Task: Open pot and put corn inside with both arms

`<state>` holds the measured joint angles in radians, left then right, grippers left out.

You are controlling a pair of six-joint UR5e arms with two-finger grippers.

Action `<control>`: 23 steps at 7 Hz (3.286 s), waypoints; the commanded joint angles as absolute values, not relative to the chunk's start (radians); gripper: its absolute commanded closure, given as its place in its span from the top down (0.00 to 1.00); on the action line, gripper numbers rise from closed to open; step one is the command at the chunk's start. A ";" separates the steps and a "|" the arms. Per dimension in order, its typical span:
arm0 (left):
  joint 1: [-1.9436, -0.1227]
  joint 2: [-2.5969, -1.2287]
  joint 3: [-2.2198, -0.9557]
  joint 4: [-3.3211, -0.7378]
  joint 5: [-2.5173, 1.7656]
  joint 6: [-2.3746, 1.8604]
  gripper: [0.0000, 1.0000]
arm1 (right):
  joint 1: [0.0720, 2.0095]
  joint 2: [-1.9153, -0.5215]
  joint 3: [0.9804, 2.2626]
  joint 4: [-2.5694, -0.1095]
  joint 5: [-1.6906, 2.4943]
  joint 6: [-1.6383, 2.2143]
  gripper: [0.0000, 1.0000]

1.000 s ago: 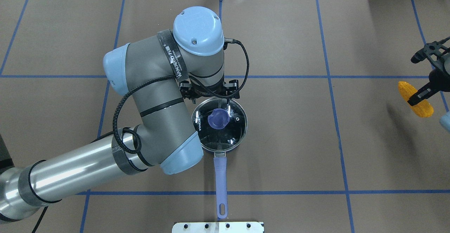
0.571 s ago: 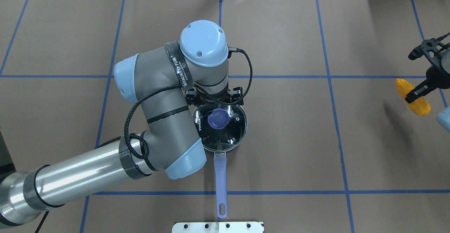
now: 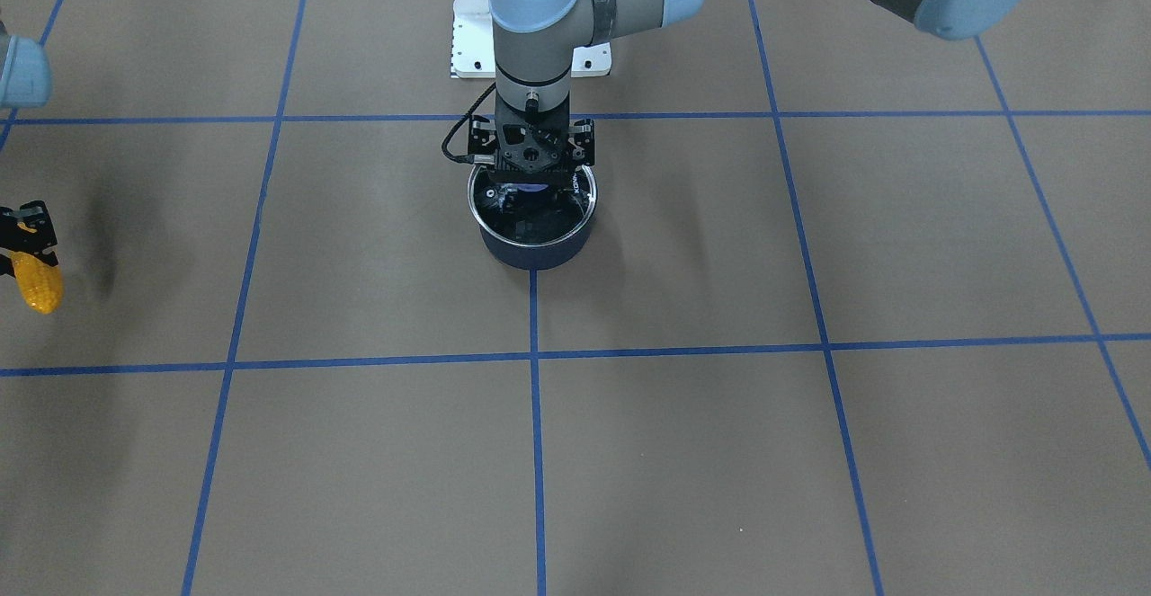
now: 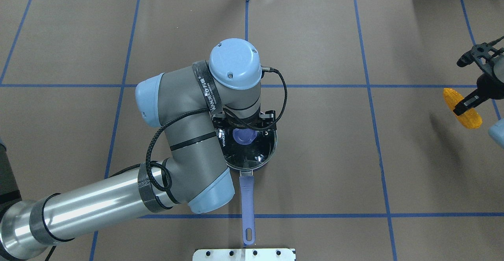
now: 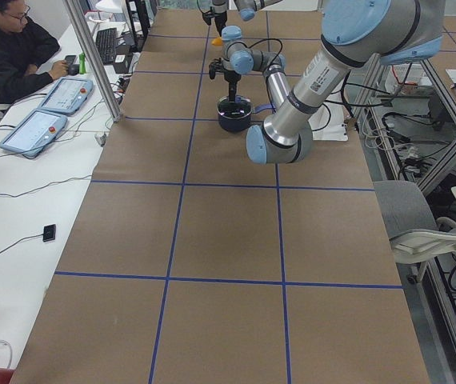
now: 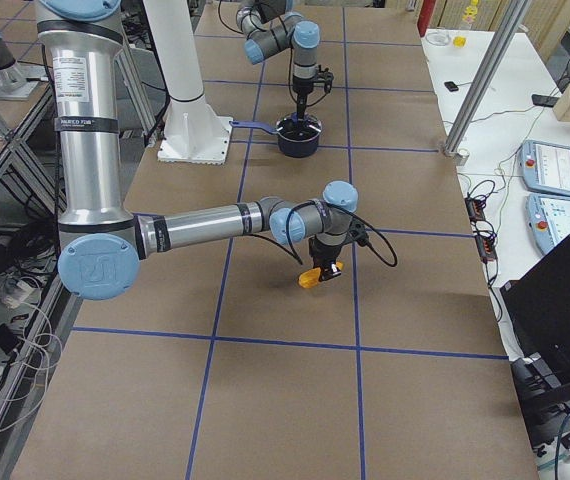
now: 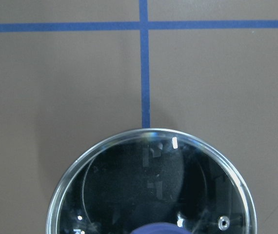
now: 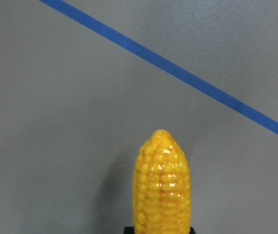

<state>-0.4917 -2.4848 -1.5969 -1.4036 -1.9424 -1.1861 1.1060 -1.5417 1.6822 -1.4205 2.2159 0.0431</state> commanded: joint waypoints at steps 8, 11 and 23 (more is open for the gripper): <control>-0.511 -2.479 -1.637 -1.396 -1.950 -1.170 0.69 | 1.098 -1.503 1.690 -1.420 2.242 0.087 0.27; -0.538 -2.476 -1.652 -1.396 -1.953 -1.167 0.68 | 1.048 -1.430 1.713 -1.419 2.305 0.217 0.27; -0.816 -2.030 -1.902 -1.411 -2.088 -0.675 0.69 | 0.557 -0.899 1.732 -1.356 2.146 1.057 0.37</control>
<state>-0.7833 -2.0700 -1.9011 -1.4039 -2.0679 -0.7340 0.5954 -0.9221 1.7560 -1.3918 2.1710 1.0328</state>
